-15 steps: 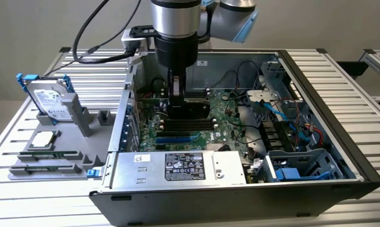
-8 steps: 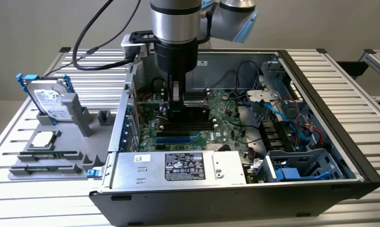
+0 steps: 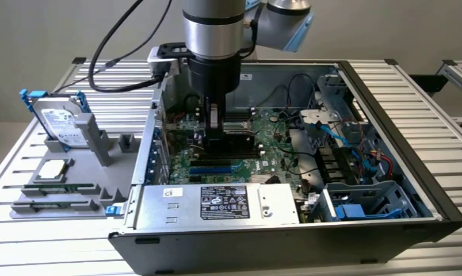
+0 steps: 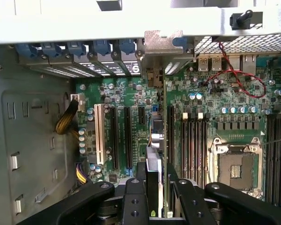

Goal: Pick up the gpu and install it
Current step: 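Insert the gpu into the slot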

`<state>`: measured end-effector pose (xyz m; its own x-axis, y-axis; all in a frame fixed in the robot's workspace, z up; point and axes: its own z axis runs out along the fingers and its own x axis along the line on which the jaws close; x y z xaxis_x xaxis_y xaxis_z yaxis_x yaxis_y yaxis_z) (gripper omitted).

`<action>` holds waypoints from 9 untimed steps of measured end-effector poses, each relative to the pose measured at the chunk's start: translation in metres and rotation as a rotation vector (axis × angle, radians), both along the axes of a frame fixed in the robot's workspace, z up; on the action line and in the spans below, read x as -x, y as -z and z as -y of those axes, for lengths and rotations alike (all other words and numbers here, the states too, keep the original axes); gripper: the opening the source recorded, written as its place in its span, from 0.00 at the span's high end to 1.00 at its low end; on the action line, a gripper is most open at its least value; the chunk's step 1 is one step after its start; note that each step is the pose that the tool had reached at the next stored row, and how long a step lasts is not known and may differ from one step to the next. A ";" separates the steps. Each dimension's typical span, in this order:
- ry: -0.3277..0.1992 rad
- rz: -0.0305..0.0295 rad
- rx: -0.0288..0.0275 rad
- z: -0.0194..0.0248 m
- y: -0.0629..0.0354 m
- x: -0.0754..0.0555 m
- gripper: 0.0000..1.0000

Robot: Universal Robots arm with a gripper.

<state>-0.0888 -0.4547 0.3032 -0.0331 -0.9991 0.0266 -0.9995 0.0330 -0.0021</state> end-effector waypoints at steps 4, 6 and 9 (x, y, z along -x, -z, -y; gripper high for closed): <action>0.000 -0.0001 0.0002 0.0000 0.0045 0.001 0.73; 0.000 -0.0001 0.0002 0.0000 0.0072 0.001 0.73; 0.000 0.0000 0.0001 0.0001 0.0110 0.002 0.73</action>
